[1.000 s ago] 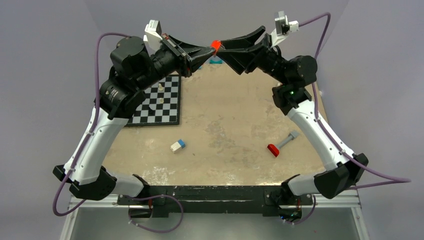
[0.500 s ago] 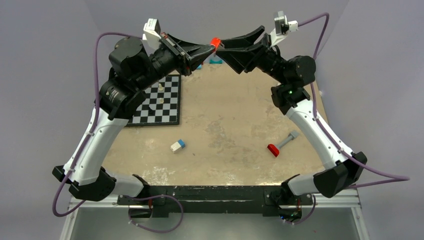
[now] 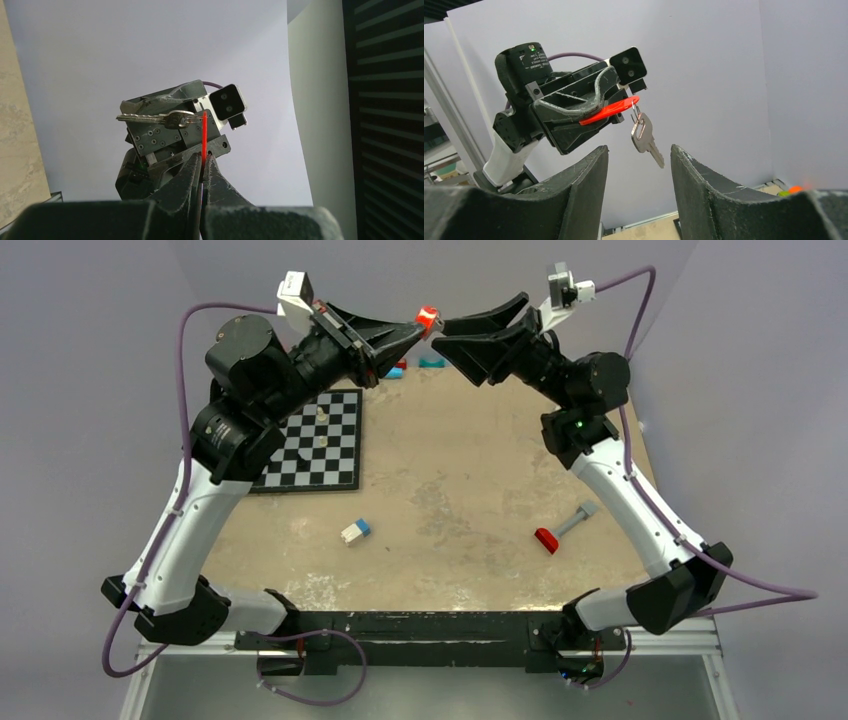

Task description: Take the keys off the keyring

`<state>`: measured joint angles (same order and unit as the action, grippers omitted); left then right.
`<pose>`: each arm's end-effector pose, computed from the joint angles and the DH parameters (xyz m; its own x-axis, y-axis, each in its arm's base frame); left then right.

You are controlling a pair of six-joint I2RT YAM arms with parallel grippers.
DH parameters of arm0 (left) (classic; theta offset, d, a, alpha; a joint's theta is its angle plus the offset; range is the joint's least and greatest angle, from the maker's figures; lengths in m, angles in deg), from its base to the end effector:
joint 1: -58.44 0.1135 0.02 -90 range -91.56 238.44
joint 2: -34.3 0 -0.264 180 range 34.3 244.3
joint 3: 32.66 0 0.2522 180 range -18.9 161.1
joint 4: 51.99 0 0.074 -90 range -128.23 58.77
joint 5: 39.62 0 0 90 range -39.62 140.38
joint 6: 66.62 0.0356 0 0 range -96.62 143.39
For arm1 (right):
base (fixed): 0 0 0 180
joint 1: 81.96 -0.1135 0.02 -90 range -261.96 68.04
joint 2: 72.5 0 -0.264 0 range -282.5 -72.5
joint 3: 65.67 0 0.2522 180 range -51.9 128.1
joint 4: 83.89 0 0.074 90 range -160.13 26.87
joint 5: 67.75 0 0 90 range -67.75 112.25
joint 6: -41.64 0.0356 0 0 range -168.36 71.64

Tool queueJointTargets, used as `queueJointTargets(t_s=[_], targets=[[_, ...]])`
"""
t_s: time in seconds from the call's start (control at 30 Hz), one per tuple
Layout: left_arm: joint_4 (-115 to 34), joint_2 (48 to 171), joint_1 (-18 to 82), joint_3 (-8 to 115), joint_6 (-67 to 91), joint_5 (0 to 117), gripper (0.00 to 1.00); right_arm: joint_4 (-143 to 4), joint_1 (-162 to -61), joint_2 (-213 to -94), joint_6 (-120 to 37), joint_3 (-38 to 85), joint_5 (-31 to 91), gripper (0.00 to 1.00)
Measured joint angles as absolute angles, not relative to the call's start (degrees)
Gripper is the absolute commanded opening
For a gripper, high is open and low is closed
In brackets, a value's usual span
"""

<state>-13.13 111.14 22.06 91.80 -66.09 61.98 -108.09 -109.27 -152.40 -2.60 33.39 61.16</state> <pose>0.1870 -0.1466 0.5734 -0.7399 -0.6716 -0.0398 0.1295 -0.0841 -0.9880 0.2438 0.1510 0.5260 -0.1209 0.5650 -0.8162 -0.9692 0.1105 0.2200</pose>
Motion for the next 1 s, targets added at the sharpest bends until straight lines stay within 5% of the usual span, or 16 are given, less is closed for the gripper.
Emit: queueJointTargets(t_s=[1.0], targets=[[-14.29,109.50,22.06,89.92,-66.26,62.15,0.00,-107.76,-110.56,-154.74,-1.25,36.91,59.61,0.40]])
